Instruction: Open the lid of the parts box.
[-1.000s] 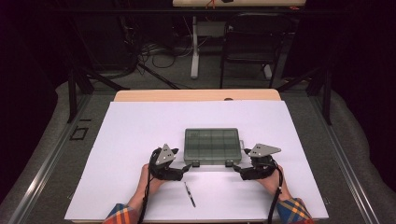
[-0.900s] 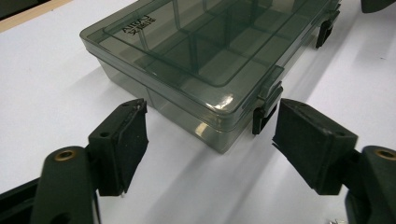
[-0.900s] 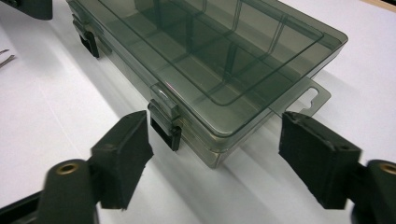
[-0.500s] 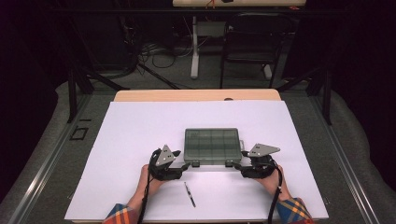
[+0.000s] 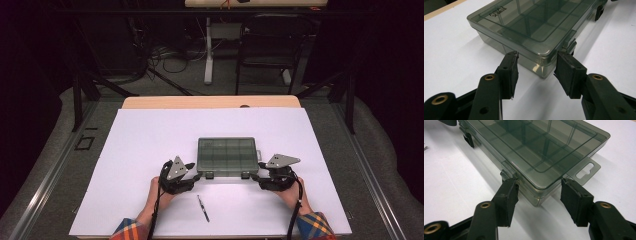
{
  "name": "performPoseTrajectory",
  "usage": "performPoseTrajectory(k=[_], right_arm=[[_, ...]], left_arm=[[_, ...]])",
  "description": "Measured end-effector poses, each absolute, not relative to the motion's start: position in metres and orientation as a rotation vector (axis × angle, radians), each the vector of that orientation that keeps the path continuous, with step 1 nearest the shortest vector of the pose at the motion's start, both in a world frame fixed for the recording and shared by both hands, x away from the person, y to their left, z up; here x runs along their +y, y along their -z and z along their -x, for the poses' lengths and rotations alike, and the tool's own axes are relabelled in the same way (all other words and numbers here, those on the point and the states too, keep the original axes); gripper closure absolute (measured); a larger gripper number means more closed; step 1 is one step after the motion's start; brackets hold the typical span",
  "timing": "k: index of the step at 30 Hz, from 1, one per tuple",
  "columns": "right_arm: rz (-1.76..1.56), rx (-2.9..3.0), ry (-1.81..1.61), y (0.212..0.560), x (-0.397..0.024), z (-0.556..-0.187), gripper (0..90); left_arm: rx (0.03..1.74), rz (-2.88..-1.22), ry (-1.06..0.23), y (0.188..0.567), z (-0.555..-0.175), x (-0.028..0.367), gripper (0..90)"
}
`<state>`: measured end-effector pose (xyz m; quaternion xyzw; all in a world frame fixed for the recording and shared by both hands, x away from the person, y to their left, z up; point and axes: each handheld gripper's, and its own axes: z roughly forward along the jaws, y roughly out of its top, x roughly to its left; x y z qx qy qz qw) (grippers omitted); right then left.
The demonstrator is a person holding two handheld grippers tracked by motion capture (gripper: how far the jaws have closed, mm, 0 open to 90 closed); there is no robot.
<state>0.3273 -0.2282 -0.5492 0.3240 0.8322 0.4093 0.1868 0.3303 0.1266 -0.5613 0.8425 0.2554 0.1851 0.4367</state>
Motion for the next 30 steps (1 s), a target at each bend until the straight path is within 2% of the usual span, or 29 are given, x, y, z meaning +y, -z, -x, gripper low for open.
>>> performPoseTrajectory(k=[9, 30], right_arm=[[-0.917, 2.353, -1.126, 0.5506, -0.2279, -0.3282, 49.3], [-0.929, 2.329, -1.136, 0.5480, -0.2285, -0.3268, 52.0]], left_arm=[[0.616, -2.098, -0.447, 0.5623, -0.3304, 0.1269, 58.6], [0.625, -2.082, -0.435, 0.5622, -0.3303, 0.1274, 59.3]])
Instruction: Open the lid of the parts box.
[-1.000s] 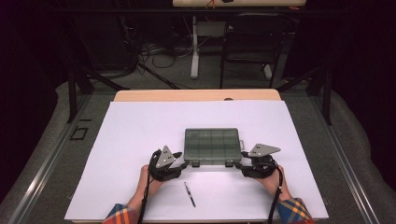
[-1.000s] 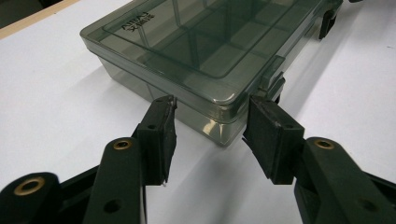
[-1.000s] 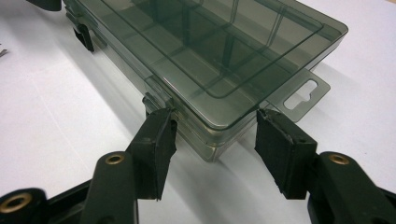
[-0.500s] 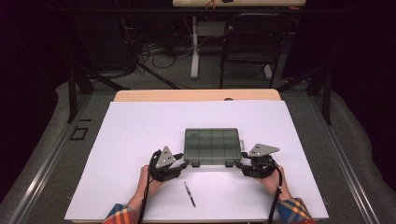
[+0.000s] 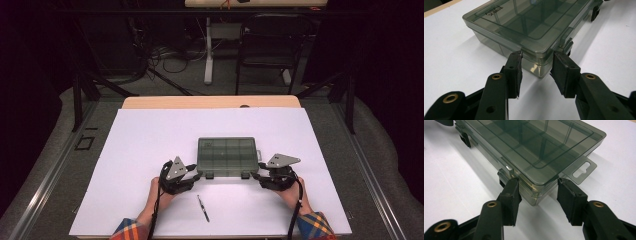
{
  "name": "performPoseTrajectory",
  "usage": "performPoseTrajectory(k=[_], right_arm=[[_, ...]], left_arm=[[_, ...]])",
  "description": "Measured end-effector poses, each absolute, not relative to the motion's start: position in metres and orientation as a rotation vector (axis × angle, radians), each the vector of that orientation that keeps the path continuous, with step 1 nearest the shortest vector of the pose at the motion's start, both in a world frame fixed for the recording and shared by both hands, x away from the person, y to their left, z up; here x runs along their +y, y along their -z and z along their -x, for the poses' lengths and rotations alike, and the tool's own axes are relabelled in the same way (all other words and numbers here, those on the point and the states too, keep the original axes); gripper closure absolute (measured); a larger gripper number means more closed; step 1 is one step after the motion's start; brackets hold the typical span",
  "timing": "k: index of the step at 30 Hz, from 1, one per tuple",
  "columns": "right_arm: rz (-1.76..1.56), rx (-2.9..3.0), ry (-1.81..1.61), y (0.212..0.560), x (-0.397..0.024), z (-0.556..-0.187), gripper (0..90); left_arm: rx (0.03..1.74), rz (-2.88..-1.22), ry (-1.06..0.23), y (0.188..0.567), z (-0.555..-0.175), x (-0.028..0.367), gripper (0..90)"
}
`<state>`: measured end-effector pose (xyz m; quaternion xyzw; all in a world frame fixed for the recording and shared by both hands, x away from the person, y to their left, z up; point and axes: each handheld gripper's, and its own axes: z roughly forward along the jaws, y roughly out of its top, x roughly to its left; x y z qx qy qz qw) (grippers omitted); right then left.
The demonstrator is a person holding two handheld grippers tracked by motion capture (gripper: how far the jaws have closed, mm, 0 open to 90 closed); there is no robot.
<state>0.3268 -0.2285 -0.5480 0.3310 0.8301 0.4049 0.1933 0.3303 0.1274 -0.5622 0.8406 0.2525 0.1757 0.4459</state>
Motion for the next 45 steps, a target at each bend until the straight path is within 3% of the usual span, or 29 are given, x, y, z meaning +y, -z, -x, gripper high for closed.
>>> performPoseTrajectory(k=[9, 45], right_arm=[[-0.930, 2.315, -1.150, 0.546, -0.229, -0.326, 53.5], [-0.909, 2.270, -1.189, 0.540, -0.231, -0.324, 54.7]], left_arm=[[0.635, -2.077, -0.465, 0.561, -0.329, 0.125, 51.2], [0.628, -1.960, -0.643, 0.555, -0.318, 0.120, 53.3]])
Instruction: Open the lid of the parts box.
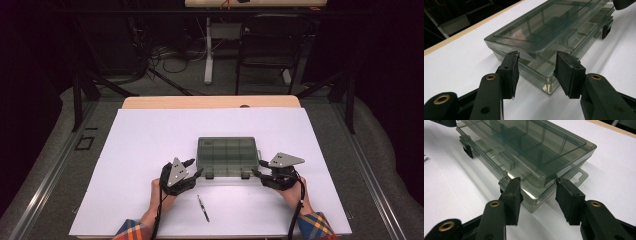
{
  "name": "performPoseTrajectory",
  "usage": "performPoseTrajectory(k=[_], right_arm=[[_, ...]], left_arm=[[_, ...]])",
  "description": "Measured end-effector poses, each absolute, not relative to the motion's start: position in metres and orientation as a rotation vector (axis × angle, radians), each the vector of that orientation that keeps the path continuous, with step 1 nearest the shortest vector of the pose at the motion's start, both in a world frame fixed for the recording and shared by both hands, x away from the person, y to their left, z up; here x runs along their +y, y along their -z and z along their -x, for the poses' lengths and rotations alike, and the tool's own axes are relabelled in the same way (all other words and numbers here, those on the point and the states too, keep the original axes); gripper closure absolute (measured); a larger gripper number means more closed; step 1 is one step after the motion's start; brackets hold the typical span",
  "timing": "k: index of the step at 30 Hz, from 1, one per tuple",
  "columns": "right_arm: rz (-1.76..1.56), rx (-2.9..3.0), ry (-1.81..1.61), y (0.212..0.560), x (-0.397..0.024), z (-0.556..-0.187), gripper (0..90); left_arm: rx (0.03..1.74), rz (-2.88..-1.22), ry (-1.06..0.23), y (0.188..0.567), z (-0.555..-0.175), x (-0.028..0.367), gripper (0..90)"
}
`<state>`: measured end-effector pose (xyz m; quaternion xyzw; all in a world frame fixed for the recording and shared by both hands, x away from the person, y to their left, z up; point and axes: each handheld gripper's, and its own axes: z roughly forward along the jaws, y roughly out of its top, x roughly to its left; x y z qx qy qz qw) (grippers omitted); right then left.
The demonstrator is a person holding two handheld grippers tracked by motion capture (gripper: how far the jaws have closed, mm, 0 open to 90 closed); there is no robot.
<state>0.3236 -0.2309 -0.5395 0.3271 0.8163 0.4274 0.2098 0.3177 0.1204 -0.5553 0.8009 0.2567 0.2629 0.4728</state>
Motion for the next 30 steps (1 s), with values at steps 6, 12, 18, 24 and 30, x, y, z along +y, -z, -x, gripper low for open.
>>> performPoseTrajectory(k=[6, 12, 18, 24, 30], right_arm=[[-0.894, 2.257, -1.183, 0.5396, -0.2304, -0.3230, 53.4], [-0.859, 2.198, -1.171, 0.5377, -0.2293, -0.3206, 52.5], [-0.837, 2.165, -1.173, 0.5373, -0.2286, -0.3195, 53.6], [-0.811, 2.144, -1.162, 0.5371, -0.2258, -0.3223, 54.4], [-0.804, 2.115, -1.163, 0.5358, -0.2250, -0.3210, 55.5]], left_arm=[[0.613, -1.951, -0.683, 0.5549, -0.3173, 0.1197, 52.3], [0.594, -1.954, -0.702, 0.5550, -0.3188, 0.1178, 52.0], [0.580, -1.945, -0.708, 0.5542, -0.3200, 0.1174, 52.3], [0.565, -1.933, -0.717, 0.5528, -0.3207, 0.1172, 53.7], [0.561, -1.916, -0.733, 0.5521, -0.3209, 0.1171, 55.4]])
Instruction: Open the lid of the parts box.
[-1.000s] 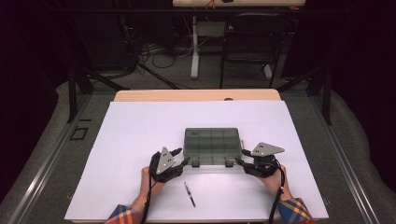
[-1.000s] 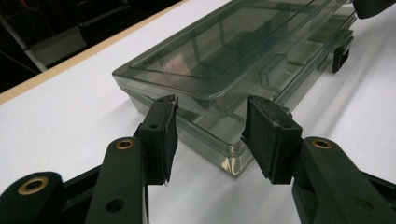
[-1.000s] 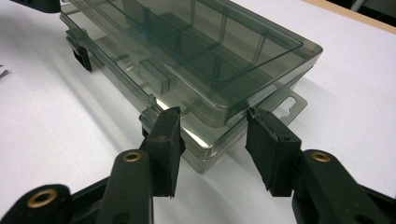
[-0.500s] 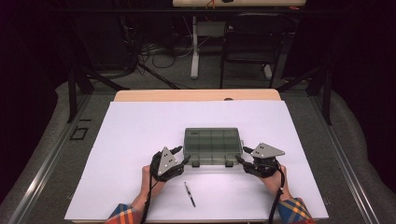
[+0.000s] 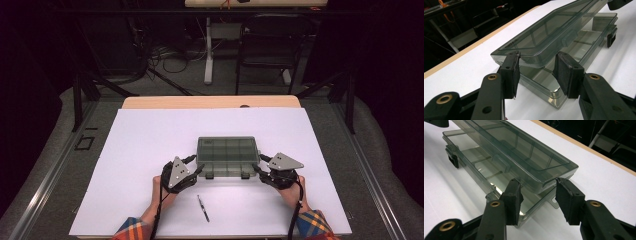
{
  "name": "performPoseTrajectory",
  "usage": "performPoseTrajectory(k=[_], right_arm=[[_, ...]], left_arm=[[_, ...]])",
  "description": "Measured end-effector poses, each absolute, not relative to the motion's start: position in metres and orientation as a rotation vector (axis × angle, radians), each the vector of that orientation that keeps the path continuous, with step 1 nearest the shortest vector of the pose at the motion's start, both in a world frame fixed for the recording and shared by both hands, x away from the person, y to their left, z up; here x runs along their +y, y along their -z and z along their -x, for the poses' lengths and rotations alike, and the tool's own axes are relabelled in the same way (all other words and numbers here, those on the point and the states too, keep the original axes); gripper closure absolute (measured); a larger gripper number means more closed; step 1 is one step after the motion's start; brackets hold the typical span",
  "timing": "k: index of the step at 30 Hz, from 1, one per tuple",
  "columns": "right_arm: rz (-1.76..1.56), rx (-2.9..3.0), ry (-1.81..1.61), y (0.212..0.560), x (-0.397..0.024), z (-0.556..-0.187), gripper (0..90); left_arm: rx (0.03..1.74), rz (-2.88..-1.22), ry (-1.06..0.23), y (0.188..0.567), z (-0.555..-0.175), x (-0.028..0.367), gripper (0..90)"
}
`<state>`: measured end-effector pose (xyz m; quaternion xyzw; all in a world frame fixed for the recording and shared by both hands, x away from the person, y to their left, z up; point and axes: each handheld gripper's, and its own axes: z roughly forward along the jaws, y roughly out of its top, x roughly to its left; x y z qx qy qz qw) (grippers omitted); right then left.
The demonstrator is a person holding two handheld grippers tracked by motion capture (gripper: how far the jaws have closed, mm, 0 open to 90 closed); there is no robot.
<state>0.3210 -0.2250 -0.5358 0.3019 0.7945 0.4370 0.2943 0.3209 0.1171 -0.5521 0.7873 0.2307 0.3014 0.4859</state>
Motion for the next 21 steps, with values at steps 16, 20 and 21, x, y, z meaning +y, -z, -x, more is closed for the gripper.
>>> performPoseTrajectory(k=[16, 20, 21], right_arm=[[-0.805, 2.077, -1.176, 0.5290, -0.2244, -0.3212, 59.2], [-0.810, 2.071, -1.175, 0.5264, -0.2242, -0.3219, 59.8], [-0.808, 2.069, -1.171, 0.5258, -0.2238, -0.3217, 59.7]], left_arm=[[0.558, -1.893, -0.716, 0.5454, -0.3271, 0.1206, 58.9], [0.560, -1.886, -0.704, 0.5437, -0.3288, 0.1216, 59.8], [0.558, -1.884, -0.700, 0.5432, -0.3291, 0.1221, 59.8]])
